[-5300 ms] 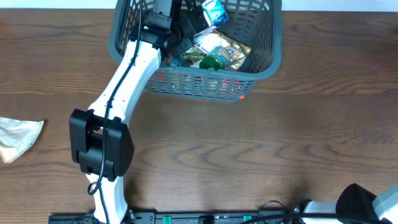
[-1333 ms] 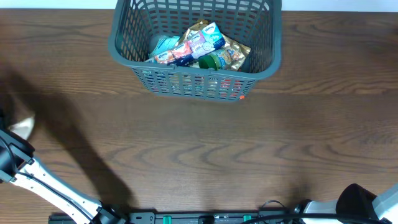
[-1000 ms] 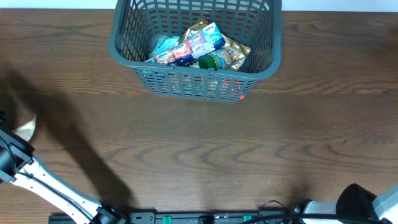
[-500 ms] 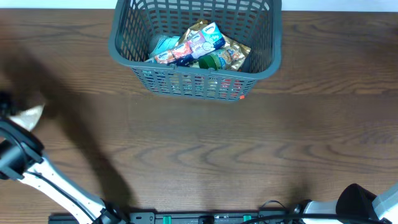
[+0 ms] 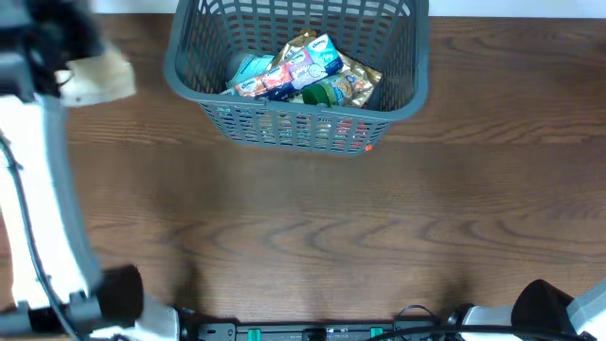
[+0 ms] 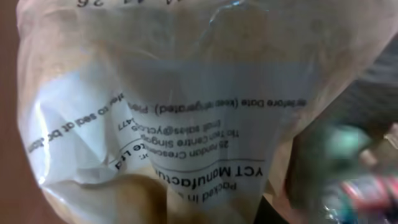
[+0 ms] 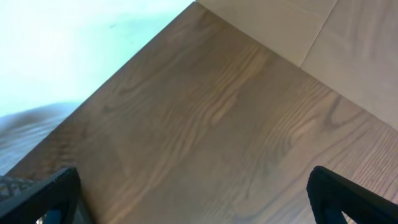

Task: Pack container
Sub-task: 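Lift the bread bag over the basket and release it inside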

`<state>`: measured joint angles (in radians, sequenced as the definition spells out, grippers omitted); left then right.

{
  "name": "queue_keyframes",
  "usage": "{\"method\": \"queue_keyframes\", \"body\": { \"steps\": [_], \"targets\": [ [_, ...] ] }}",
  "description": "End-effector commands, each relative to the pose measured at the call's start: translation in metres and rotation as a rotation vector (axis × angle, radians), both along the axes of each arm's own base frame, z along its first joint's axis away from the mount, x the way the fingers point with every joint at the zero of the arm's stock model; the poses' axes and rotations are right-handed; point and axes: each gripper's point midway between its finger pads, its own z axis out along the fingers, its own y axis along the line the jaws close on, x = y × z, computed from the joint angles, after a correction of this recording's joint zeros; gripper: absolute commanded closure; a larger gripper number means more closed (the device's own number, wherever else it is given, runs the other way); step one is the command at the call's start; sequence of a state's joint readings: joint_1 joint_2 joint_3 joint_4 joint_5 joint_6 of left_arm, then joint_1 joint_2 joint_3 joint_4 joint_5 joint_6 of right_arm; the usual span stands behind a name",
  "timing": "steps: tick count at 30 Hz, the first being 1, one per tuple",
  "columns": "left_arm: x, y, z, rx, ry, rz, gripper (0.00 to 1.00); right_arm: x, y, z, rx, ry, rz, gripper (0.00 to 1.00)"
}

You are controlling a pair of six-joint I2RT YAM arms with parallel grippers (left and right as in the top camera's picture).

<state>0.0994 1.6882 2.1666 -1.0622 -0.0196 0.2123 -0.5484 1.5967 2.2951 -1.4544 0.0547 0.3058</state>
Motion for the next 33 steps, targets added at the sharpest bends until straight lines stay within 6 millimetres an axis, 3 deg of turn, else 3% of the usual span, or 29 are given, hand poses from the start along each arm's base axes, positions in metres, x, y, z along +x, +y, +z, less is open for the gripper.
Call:
{"method": "queue_keyframes", "body": {
  "steps": [1,3,7,11,14,18,24,29,33],
  "targets": [
    [0.002,-0.070,0.010,0.294,-0.008,-0.446,0.94,-0.002,0.000,0.001,-0.006,0.002,0.011,0.01],
    [0.001,-0.115,0.008,0.424,-0.028,-0.701,0.94,-0.002,0.001,0.001,-0.011,0.006,0.020,0.01],
    [0.007,-0.174,0.005,0.671,-0.105,-1.009,0.94,0.000,0.004,0.001,-0.007,0.007,0.045,0.01],
    [0.036,-0.216,0.018,0.752,-0.260,-1.056,0.94,0.000,0.005,0.000,-0.005,0.006,0.052,0.01],
    [0.058,-0.240,0.015,0.804,-0.329,-1.083,0.94,0.000,0.005,0.000,-0.005,0.006,0.052,0.01],
    [0.081,-0.258,-0.013,0.801,-0.316,-1.112,0.94,0.000,0.005,0.000,-0.003,0.009,0.052,0.01],
    [0.105,-0.268,-0.098,0.753,-0.141,-1.188,0.94,-0.001,0.005,-0.001,-0.001,0.012,0.051,0.01],
    [0.116,-0.272,-0.153,0.717,-0.035,-1.225,0.94,-0.001,0.006,-0.002,0.001,0.015,0.051,0.01],
    [0.117,-0.272,-0.183,0.687,0.034,-1.242,0.94,-0.001,0.006,-0.002,0.001,0.015,0.051,0.01]
  ]
}}
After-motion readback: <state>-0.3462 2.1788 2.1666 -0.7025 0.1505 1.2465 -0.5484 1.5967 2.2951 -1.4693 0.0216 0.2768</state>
